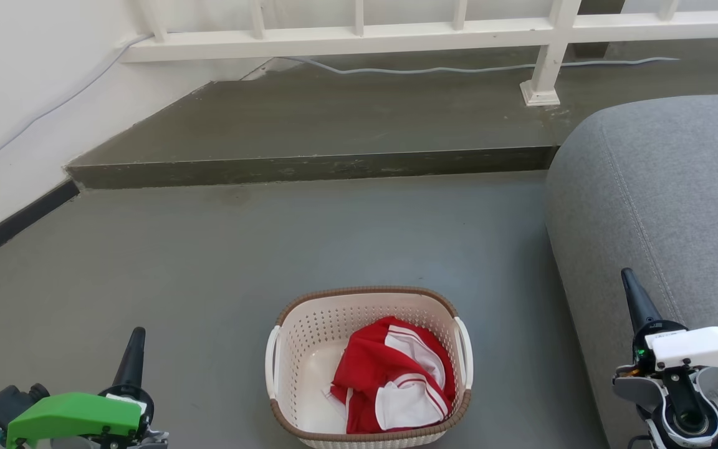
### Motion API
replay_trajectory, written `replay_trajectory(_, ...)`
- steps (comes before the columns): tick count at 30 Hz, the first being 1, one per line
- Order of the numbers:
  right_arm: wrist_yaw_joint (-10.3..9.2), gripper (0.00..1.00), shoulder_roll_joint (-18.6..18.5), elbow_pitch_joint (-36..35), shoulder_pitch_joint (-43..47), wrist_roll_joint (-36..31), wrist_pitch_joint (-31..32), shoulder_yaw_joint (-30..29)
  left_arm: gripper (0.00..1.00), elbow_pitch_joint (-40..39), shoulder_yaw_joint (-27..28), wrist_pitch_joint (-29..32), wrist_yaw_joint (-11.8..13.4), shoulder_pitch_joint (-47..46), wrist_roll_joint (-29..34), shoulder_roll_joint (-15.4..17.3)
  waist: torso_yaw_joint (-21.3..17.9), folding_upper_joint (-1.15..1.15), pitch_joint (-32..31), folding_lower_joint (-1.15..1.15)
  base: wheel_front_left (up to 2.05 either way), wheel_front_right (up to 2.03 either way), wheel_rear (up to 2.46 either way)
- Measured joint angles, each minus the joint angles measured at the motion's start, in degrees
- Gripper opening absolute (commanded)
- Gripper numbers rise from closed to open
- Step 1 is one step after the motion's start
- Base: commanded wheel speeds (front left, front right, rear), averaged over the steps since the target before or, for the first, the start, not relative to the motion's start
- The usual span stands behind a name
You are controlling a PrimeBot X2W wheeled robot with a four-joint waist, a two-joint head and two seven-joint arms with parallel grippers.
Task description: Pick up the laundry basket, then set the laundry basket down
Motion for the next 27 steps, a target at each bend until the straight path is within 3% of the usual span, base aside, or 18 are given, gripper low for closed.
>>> replay_trajectory(18,2.83,0.0,0.57,1.14,-2.22,14.73,2.97,-3.78,0.0,3.27,2.88,2.99,-2.83,-2.73,-14.78,-0.67,0.88,0.0,-0.38,0.0,0.0,0.0,0.0)
replay_trajectory(27,3.34,0.0,0.74,1.66,-2.41,18.44,3.97,-4.74,0.0,4.24,3.86,3.48,-3.75,-3.93,-18.46,-0.8,1.09,0.0,-0.47,0.0,0.0,0.0,0.0)
